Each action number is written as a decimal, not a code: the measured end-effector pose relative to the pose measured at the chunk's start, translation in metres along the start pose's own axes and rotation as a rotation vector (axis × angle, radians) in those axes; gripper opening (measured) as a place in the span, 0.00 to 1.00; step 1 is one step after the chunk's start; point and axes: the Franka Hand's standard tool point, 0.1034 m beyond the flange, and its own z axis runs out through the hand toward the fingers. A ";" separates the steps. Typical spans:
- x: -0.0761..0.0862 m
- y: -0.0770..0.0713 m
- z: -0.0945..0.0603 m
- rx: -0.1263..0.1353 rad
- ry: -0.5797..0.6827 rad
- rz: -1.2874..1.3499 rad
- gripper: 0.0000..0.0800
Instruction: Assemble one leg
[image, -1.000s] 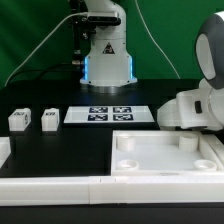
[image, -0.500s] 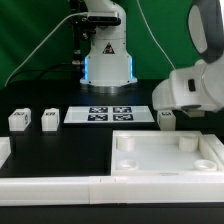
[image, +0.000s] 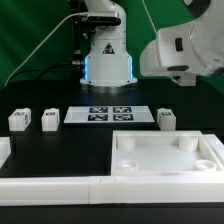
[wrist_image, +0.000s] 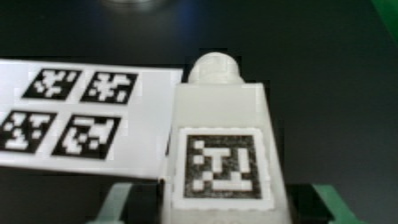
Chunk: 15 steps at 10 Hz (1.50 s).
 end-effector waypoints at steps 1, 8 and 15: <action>0.000 0.000 0.001 -0.001 -0.002 0.000 0.37; 0.013 -0.001 -0.028 0.037 0.635 -0.017 0.37; 0.046 0.011 -0.099 0.023 1.090 -0.133 0.37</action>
Offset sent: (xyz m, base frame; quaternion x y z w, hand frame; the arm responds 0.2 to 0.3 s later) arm 0.0000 0.0000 0.0000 0.0000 0.2667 0.0000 0.9638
